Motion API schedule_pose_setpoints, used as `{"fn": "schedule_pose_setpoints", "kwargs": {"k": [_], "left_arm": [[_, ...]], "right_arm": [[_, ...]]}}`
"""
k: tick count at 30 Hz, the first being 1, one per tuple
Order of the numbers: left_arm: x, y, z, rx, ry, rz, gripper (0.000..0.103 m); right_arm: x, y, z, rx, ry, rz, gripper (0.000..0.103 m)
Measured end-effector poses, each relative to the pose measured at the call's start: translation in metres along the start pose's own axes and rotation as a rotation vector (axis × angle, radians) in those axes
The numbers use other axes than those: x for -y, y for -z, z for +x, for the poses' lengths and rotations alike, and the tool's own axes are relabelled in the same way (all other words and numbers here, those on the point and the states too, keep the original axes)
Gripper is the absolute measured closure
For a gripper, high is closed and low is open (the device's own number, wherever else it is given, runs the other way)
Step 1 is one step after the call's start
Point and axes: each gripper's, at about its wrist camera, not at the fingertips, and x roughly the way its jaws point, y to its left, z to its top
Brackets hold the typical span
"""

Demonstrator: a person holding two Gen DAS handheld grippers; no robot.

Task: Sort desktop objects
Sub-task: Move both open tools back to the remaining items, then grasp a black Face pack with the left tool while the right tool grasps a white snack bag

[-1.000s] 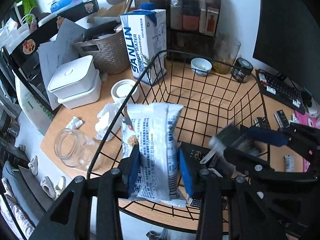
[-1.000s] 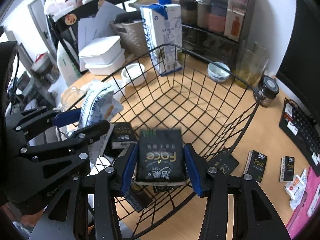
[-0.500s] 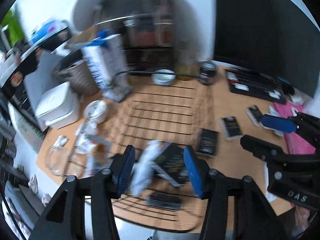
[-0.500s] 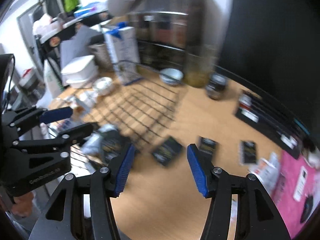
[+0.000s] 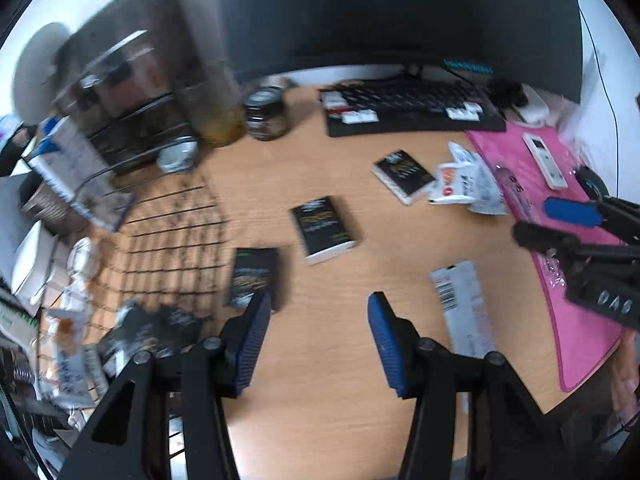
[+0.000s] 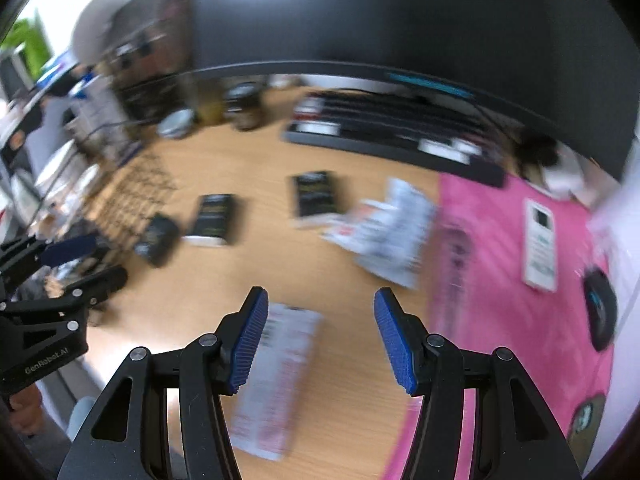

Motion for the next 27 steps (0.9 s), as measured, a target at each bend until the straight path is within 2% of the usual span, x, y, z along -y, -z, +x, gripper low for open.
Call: {"fn": "schedule_pose_setpoints", "kwargs": {"k": [3,5,7,12,15,24,27], "left_arm": [[0.015,-0.013,0.024,-0.034,0.010,0.024,0.046],[0.022,-0.023,0.041,-0.060,0.008,0.031,0.040],[0.024,-0.033,0.056,-0.073,0.002,0.024,0.039],[0.012,-0.053,0.077,-0.070,-0.073,-0.020,0.038],[0.000,-0.061,0.091,-0.095,-0.080,-0.056,0.036],[-0.019,-0.071,0.121,-0.140,-0.076,-0.117,0.035],[-0.022,-0.073,0.125,-0.134,-0.075,-0.125,0.030]], "right_arm": [[0.037,0.006,0.006,-0.014,0.047,0.066,0.047],[0.058,0.007,0.013,-0.025,0.070,0.120,0.047],[0.067,0.002,0.019,-0.026,0.037,0.137,0.047],[0.078,-0.026,0.052,-0.053,0.034,0.164,0.047],[0.082,-0.045,0.072,-0.071,0.010,0.196,0.047],[0.085,-0.078,0.119,-0.121,0.040,0.220,0.047],[0.084,-0.083,0.133,-0.137,0.037,0.221,0.041]]}}
